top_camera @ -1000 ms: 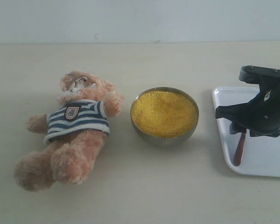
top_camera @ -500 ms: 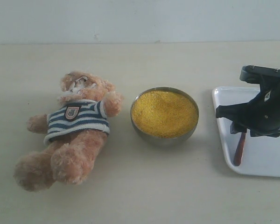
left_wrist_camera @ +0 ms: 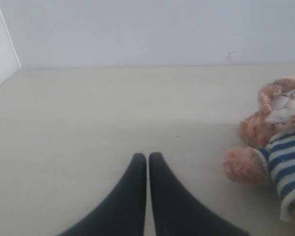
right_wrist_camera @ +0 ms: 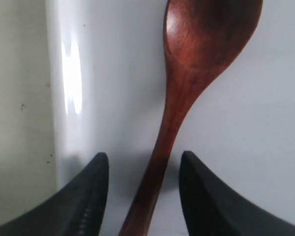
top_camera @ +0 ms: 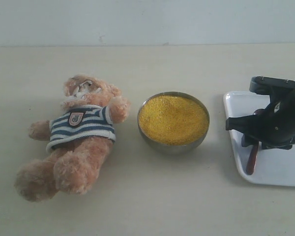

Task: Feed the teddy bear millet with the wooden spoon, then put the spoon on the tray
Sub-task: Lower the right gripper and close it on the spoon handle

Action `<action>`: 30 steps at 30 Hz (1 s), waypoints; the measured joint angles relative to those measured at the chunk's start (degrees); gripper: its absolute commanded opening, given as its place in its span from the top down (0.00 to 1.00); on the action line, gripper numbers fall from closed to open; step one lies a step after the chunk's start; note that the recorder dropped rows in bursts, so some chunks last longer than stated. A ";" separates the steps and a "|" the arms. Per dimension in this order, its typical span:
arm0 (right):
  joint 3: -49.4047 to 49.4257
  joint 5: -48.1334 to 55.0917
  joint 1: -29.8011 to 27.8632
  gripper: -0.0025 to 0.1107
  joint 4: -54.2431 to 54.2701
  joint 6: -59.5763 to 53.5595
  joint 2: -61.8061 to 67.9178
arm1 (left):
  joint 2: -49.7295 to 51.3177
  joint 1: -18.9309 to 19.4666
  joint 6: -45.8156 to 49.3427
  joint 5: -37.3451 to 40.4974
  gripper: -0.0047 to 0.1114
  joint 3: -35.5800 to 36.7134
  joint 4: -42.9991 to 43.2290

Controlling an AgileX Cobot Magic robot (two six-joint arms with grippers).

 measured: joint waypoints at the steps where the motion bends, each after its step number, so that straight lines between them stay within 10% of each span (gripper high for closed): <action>1: 0.00 -0.15 0.00 0.60 0.00 0.00 0.02 | 0.00 0.00 0.00 0.00 0.93 0.00 0.00; 8: -0.19 -0.16 0.00 0.77 -2.01 0.00 0.32 | 0.00 0.00 0.00 0.00 0.93 0.00 0.00; 30: -0.61 8.27 0.10 0.77 -16.72 -0.10 -0.65 | 0.00 0.00 0.00 0.00 0.93 0.00 0.00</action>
